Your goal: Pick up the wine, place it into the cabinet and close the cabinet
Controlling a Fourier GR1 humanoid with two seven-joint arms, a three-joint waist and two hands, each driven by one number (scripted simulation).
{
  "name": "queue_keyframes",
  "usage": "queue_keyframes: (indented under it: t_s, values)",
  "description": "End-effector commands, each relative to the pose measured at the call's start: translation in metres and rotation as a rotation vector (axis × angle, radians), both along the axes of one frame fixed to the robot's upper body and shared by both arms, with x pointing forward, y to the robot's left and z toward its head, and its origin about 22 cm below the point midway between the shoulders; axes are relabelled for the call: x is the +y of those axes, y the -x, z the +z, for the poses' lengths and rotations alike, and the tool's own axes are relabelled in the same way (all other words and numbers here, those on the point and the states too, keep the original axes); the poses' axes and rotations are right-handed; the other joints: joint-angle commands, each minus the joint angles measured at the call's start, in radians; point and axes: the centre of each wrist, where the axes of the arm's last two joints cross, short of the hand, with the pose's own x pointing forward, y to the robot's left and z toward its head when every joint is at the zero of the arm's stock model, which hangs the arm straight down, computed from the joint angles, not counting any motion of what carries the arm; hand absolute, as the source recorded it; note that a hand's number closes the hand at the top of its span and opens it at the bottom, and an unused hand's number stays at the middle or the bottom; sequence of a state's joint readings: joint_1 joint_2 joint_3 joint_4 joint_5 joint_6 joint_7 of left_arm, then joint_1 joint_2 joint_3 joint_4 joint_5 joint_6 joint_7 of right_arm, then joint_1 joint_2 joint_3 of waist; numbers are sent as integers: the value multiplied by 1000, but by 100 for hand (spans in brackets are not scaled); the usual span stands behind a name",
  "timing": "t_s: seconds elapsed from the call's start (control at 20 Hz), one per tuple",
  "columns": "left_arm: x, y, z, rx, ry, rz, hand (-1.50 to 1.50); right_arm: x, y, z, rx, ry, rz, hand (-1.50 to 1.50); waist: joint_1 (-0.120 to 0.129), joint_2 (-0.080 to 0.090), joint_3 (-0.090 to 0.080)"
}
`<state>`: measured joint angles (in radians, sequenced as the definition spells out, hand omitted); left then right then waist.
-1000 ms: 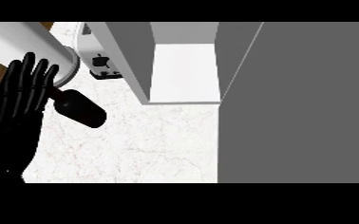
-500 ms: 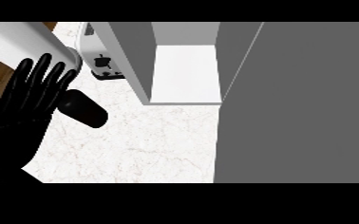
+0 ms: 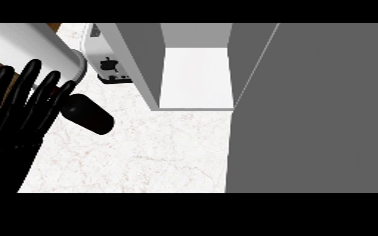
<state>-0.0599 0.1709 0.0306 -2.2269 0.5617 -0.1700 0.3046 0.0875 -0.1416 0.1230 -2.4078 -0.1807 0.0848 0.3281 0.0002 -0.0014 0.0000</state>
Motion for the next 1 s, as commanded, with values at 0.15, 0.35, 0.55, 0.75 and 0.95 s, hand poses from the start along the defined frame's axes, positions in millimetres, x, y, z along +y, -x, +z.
queue_keyframes:
  t_s: [0.15, 0.35, 0.55, 0.75, 0.95]
  values:
    - [-7, 28, 12, 14, -8, 10, -150, -6, 8, 14, 4, -15, -6, -150, 0, 0, 0]
    - [-27, 30, 15, 3, 35, 8, -150, 3, 7, 18, 2, -13, 4, -150, -1, 0, 0]
    - [-23, 30, 26, 18, 36, 55, -150, -1, 6, 25, -5, -12, 3, -150, 0, 0, 0]
    - [9, 24, 26, 34, 25, 114, -150, 2, 11, 32, -6, -13, 10, -150, 1, 0, 0]
    - [3, 22, 19, 108, 37, 137, -150, 0, 10, 33, 2, -10, 13, -150, 1, 0, 0]
